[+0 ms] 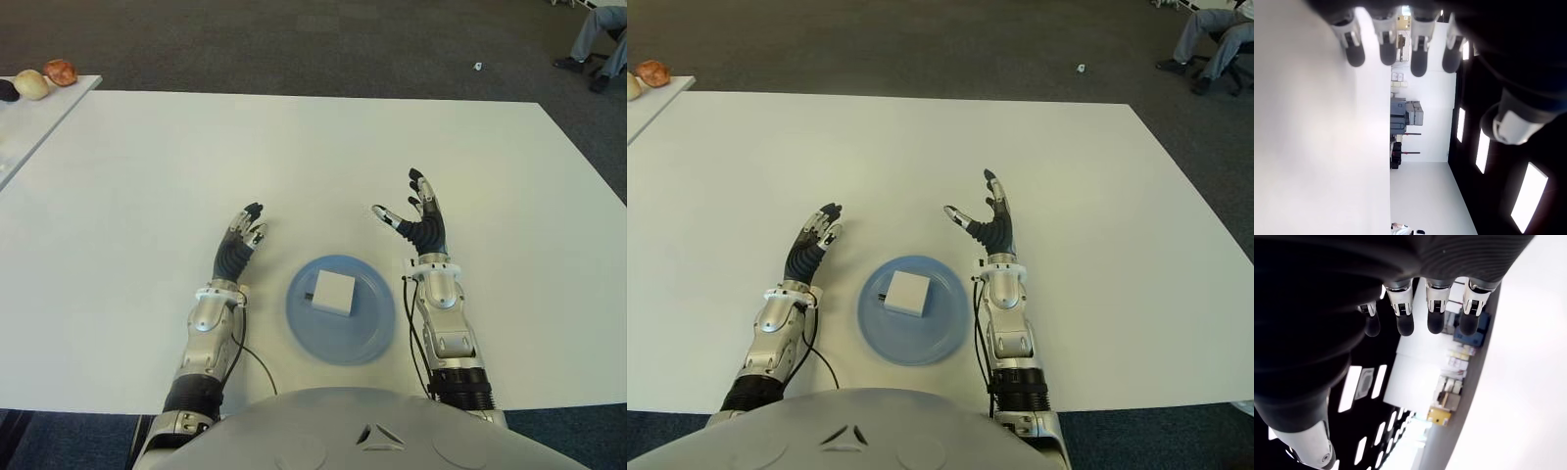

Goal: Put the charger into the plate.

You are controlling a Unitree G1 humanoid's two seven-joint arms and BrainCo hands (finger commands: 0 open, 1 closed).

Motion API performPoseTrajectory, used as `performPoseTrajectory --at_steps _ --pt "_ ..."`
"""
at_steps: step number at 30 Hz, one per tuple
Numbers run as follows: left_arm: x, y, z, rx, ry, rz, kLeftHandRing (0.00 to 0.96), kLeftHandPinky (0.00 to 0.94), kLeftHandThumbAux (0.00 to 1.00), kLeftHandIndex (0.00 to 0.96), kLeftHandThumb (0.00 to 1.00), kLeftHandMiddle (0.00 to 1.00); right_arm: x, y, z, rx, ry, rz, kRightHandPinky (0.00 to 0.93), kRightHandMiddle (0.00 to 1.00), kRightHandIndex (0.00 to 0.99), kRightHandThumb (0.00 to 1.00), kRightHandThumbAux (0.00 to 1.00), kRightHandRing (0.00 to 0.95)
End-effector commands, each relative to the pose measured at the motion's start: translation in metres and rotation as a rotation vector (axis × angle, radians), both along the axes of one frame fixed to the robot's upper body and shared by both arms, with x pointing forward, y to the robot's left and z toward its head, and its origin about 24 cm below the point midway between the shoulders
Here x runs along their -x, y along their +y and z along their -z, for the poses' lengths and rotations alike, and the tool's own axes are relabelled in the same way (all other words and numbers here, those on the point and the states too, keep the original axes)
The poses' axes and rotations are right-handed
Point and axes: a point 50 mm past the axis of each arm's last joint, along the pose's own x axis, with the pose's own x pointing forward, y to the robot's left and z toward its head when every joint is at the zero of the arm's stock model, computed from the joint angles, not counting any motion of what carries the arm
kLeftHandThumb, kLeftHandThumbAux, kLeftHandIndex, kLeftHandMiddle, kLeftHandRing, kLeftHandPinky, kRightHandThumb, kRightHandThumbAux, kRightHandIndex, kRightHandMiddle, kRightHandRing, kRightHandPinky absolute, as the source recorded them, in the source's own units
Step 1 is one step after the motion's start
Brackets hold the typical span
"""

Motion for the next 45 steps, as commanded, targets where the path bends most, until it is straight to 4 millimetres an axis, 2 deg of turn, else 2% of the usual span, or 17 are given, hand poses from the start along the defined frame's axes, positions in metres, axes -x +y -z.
performPoseTrajectory --at_steps 1,17,45 --pt "0.015 0.002 0.020 0.012 0.116 -0.014 0.066 0.000 0.504 0.145 0.000 0.131 -0.002 -0.005 0.018 -0.031 0.050 0.016 0.040 0.015 0.000 0.063 0.727 0.013" --pt "0.011 -0.001 0.015 0.014 0.083 0.004 0.079 0.018 0.521 0.145 0.000 0.135 0.007 -0.007 0.050 -0.105 0.168 0.008 0.034 0.005 0.001 0.080 0.770 0.001" --pt "0.010 0.000 0.011 0.013 0.076 0.008 0.066 0.008 0.497 0.128 0.000 0.122 0.023 -0.011 0.072 -0.067 0.246 -0.115 0.000 0.000 0.000 0.042 0.770 0.000"
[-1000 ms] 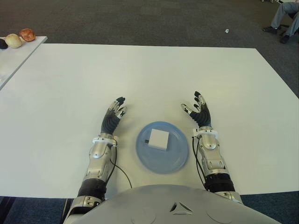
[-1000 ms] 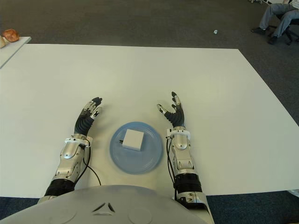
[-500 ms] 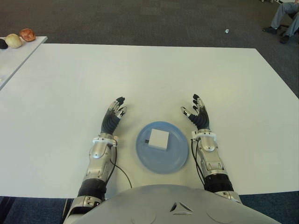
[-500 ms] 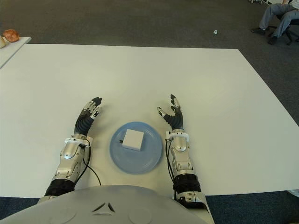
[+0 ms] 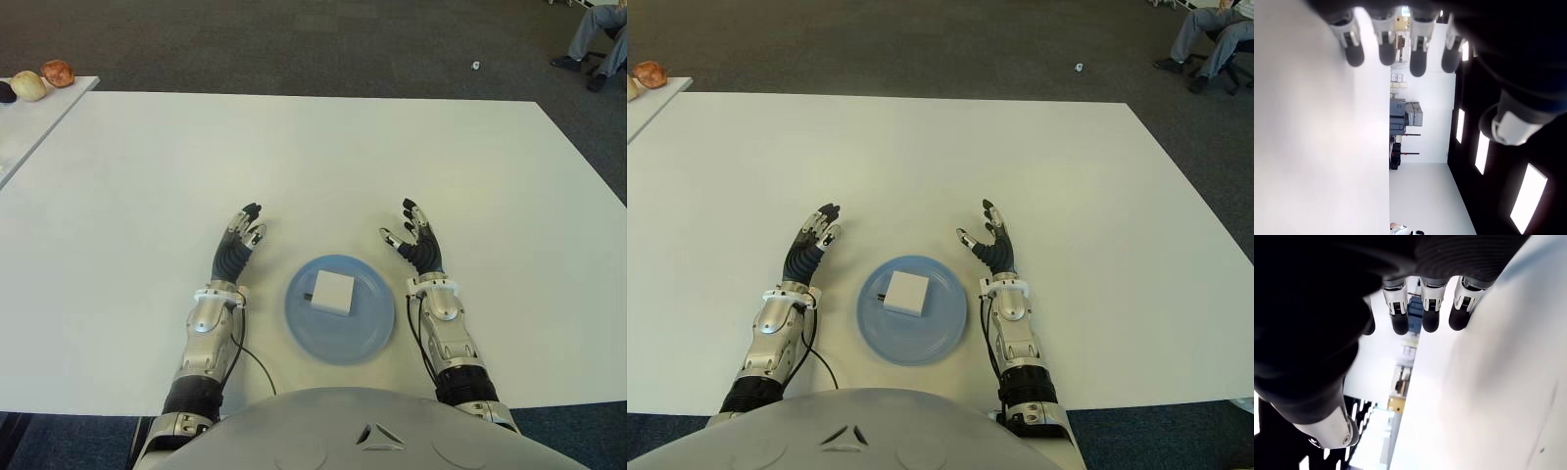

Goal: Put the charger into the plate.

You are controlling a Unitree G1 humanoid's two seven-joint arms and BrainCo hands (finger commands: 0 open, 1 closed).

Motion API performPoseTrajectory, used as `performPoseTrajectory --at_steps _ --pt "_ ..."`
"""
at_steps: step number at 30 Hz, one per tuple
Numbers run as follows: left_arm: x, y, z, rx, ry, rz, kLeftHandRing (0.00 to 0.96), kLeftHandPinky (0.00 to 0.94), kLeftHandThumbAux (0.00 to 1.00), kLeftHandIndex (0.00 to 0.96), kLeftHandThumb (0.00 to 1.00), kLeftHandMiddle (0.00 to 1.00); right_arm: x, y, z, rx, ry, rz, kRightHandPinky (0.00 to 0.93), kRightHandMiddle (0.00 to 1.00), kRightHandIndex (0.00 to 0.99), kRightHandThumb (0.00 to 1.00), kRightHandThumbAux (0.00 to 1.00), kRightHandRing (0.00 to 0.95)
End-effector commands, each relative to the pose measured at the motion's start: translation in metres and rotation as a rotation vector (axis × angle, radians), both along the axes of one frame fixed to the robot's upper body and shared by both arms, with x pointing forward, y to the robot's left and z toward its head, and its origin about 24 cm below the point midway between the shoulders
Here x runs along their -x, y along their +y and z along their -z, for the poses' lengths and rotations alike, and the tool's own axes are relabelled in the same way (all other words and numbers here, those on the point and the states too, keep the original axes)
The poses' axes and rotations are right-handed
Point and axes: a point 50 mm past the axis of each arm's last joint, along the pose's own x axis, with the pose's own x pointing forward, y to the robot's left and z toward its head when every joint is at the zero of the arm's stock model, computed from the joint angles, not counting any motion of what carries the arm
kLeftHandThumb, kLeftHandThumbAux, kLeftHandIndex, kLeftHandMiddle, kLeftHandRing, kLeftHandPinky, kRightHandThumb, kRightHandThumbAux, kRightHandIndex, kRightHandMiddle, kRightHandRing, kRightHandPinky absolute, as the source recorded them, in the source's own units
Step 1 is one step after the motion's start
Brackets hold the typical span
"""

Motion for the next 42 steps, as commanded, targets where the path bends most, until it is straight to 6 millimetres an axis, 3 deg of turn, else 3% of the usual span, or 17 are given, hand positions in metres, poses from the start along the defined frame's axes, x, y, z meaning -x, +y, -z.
performPoseTrajectory --at_steps 1,42 --pt "0.0118 0.0008 0.0153 0.008 0.096 0.005 0.066 0.008 0.496 0.128 0.000 0.121 0.0153 0.0032 0.0238 -0.015 0.111 -0.024 0.000 0.000 0.000 0.041 0.764 0.000" --pt "0.0060 0.0064 0.0143 0.006 0.095 0.012 0.069 0.000 0.481 0.123 0.000 0.136 0.0223 0.0092 0.0276 -0.089 0.074 0.009 0.014 0.014 0.006 0.043 0.787 0.003"
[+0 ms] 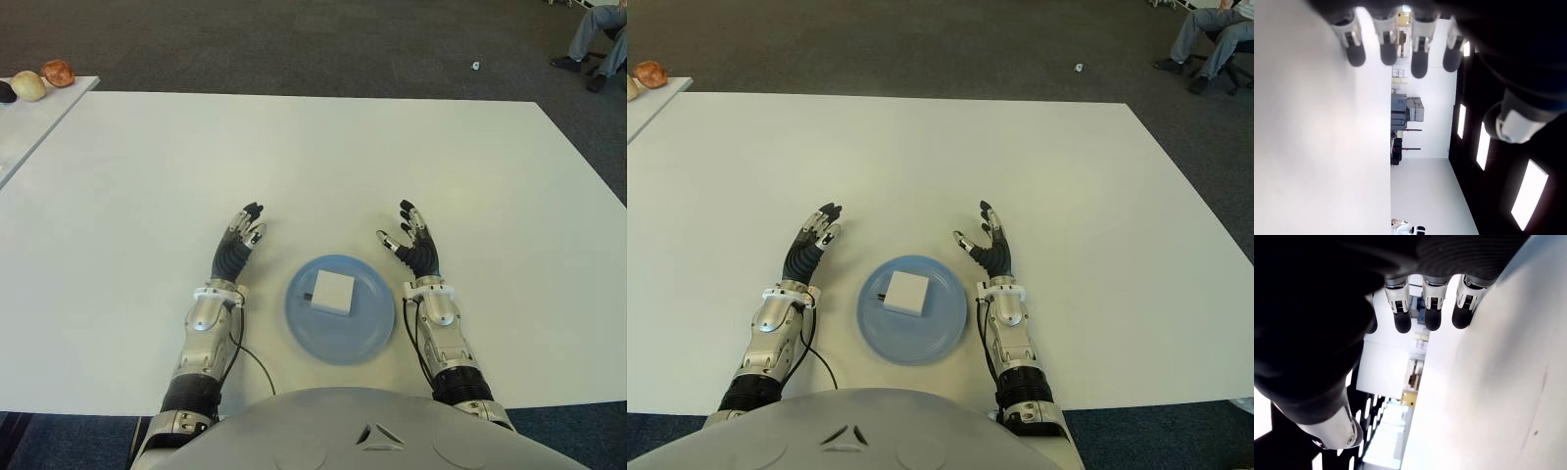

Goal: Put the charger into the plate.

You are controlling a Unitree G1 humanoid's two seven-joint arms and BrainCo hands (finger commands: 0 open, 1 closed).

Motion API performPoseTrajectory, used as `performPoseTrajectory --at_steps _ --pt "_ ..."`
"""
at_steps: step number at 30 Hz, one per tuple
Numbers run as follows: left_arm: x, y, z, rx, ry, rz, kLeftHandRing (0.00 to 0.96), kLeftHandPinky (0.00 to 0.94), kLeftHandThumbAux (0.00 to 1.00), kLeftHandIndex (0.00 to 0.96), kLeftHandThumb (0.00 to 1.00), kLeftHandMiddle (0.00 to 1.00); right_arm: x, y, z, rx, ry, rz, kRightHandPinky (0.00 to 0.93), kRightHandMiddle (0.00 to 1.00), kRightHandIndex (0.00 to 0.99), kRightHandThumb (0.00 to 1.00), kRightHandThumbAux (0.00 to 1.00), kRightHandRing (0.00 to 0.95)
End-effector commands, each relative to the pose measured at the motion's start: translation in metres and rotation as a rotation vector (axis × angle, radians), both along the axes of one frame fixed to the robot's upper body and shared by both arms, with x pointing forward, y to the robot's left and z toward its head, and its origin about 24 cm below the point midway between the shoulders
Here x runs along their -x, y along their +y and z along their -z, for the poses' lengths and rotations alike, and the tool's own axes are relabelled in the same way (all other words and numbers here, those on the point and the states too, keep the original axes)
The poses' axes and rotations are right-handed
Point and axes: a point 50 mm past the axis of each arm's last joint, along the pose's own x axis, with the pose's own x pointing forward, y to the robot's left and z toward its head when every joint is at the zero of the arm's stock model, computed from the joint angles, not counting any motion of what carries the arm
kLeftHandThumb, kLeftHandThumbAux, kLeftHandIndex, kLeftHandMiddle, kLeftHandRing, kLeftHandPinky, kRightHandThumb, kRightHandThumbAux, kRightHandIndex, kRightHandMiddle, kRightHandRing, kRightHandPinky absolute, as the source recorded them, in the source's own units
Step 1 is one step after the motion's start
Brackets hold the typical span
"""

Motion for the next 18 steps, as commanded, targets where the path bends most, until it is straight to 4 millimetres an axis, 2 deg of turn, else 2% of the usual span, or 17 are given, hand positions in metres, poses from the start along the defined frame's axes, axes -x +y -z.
performPoseTrajectory --at_steps 1,18 --pt "0.0087 0.0033 0.0144 0.007 0.091 -0.002 0.071 0.003 0.484 0.123 0.000 0.138 0.0163 0.0025 0.0202 -0.033 0.111 0.007 0.015 0.013 0.006 0.045 0.785 0.003" --pt "0.0063 0.0045 0.0144 0.005 0.086 0.003 0.068 0.014 0.517 0.111 0.000 0.123 0.0161 0.0024 0.0178 -0.037 0.107 0.013 0.020 0.016 0.003 0.054 0.791 0.002"
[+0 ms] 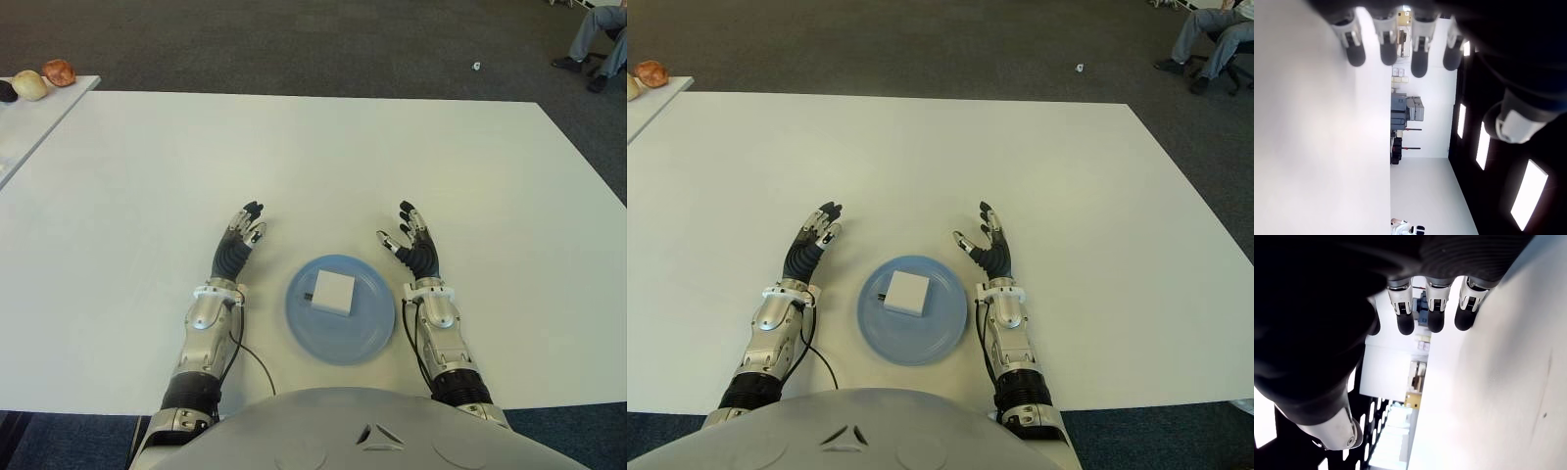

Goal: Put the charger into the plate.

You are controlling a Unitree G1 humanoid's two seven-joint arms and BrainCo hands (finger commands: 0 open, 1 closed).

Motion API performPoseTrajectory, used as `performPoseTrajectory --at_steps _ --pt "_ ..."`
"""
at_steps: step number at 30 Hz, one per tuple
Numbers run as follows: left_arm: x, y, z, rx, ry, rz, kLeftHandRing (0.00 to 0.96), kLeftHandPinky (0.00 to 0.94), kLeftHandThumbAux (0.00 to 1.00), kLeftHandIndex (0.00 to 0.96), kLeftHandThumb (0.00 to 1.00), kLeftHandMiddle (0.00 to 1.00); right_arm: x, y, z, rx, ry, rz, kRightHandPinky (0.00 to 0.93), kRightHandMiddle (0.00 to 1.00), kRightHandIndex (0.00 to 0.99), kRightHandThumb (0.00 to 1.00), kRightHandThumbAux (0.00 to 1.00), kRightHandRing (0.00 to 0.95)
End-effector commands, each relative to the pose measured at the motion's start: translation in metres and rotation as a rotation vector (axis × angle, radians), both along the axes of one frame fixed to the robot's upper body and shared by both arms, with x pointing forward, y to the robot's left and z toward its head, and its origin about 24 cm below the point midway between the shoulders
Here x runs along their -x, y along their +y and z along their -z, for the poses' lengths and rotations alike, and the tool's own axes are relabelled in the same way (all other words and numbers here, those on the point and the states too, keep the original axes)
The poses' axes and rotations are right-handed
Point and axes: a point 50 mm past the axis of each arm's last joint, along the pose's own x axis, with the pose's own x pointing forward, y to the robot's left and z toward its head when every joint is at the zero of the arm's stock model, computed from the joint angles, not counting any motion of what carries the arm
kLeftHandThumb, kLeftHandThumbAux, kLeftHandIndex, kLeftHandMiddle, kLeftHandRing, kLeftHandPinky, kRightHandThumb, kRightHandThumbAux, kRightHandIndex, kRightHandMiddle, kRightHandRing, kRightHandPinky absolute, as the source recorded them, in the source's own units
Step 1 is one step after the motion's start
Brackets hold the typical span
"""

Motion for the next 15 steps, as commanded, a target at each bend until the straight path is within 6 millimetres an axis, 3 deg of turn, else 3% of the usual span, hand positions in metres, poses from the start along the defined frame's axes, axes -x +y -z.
performPoseTrajectory --at_steps 1,15 --pt "0.0085 0.0044 0.0145 0.000 0.089 -0.003 0.069 0.016 0.520 0.106 0.000 0.121 0.0128 0.0018 0.0180 -0.016 0.111 0.007 0.022 0.017 0.004 0.054 0.794 0.004" --pt "0.0062 0.0042 0.0171 -0.011 0.138 -0.014 0.066 0.032 0.574 0.045 0.000 0.099 0.0080 0.0057 0.0147 -0.027 0.239 0.023 0.047 0.003 0.000 0.051 0.786 0.005"
